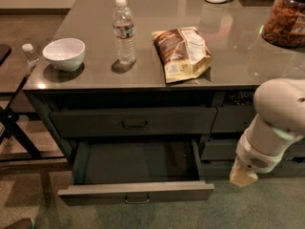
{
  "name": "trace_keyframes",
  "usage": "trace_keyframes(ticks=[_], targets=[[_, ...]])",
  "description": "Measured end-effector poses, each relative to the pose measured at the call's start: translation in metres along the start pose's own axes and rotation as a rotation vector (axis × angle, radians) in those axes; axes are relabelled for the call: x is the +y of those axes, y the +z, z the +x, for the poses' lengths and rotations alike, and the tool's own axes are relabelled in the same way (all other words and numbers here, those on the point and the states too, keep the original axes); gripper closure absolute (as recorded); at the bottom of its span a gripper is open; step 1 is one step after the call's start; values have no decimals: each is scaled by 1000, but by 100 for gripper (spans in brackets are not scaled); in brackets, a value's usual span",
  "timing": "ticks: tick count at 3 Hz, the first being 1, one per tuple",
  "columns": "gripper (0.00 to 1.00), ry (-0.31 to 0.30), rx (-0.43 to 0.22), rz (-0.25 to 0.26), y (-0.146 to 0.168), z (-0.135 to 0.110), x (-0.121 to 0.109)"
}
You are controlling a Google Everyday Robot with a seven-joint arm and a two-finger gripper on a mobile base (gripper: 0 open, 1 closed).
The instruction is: Close middle drawer
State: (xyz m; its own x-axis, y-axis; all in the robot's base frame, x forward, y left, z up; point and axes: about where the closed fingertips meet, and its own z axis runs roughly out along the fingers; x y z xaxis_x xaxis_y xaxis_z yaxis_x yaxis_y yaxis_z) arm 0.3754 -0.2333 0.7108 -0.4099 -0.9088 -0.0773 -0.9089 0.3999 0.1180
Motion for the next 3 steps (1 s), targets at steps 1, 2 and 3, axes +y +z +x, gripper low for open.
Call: trace_keyframes(ticks=[1,2,3], targets=[[100,49,3,-57,51,9,-4],[100,75,5,-124,97,7,-12],[100,75,5,-124,97,7,-12]])
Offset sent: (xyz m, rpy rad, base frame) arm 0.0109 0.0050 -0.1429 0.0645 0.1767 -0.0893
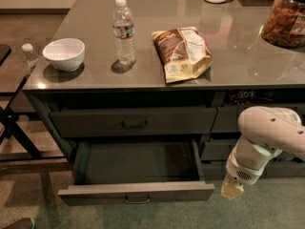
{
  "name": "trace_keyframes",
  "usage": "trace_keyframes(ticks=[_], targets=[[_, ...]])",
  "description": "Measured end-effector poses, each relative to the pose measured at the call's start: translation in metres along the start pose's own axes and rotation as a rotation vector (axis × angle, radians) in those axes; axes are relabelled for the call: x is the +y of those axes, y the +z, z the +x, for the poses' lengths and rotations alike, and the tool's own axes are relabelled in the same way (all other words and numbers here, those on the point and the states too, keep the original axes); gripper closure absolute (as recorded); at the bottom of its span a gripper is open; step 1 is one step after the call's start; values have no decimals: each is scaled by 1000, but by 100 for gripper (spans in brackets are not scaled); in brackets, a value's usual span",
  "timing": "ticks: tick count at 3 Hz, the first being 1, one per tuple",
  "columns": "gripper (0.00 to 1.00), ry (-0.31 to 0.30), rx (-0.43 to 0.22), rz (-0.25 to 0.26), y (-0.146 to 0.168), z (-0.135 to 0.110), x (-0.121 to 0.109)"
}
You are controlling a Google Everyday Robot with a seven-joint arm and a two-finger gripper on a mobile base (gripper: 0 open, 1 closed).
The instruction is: Close middle drawer
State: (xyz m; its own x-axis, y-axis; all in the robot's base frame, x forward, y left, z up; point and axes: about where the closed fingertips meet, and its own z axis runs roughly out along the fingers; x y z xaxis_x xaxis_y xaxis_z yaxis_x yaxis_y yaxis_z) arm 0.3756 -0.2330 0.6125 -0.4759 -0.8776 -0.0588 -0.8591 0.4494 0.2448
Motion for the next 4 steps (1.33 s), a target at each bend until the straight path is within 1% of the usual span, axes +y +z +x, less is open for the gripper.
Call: trace_keyframes(ticks=[1,2,3,4], targets=[[100,28,5,-37,26,8,-3],[100,69,-7,-97,72,20,-12],[100,88,-13,-159,112,21,-19],[100,88,-13,-159,112,21,-19]])
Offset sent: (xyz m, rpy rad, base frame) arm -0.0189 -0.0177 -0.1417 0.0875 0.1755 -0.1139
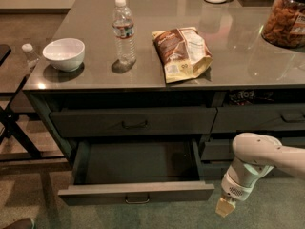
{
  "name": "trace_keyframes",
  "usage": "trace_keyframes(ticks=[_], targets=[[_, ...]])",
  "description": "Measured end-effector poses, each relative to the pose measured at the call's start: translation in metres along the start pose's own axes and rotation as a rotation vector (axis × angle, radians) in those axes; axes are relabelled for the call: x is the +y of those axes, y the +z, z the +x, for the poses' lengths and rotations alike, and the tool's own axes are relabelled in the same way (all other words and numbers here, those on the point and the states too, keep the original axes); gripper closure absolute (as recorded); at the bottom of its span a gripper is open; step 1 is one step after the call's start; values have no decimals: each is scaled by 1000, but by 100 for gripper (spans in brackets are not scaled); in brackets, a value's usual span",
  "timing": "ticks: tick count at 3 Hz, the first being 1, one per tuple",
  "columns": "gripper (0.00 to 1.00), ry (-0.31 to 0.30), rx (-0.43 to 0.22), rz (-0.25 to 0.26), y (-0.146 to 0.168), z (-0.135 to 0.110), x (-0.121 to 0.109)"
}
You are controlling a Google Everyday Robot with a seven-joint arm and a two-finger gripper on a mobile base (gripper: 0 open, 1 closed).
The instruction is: Close middle drawer
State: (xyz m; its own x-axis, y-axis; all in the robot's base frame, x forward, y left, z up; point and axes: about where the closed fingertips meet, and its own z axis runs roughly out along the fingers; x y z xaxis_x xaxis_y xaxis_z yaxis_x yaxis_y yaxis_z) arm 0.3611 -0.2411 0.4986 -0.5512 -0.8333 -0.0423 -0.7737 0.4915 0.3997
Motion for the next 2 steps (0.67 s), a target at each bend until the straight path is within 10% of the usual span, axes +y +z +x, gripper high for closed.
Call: trace_keyframes(ticks=[2], targets=[[100,-56,-103,-16,46,-37,-35]])
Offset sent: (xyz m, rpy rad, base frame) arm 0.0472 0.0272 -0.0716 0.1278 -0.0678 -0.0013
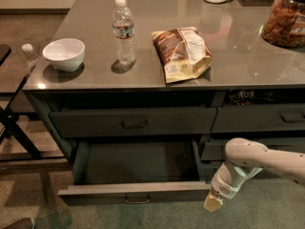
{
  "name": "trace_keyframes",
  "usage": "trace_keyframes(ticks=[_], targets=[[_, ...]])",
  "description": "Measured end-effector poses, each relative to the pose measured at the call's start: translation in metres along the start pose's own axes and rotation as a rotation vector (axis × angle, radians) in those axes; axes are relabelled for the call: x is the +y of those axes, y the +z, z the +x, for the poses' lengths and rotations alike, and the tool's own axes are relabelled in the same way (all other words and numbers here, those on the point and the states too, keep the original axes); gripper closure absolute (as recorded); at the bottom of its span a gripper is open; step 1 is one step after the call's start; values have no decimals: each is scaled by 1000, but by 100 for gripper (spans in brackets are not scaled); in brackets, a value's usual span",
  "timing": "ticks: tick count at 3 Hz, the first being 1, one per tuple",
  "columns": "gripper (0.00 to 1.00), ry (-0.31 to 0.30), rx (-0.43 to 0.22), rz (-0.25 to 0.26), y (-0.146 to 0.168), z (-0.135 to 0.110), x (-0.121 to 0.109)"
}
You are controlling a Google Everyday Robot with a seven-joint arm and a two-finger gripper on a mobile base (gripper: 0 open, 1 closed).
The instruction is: Close middle drawer
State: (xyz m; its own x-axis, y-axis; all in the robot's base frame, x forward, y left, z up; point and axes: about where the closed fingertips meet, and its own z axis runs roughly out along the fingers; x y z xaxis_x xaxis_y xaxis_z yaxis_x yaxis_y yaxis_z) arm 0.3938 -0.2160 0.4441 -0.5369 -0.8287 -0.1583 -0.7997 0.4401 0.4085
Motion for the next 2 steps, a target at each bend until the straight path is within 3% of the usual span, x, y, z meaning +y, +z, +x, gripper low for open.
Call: trace_keyframes(ticks=[1,2], targets=[[100,0,0,0,0,0,0],[100,-19,-36,18,1,-18,-6]])
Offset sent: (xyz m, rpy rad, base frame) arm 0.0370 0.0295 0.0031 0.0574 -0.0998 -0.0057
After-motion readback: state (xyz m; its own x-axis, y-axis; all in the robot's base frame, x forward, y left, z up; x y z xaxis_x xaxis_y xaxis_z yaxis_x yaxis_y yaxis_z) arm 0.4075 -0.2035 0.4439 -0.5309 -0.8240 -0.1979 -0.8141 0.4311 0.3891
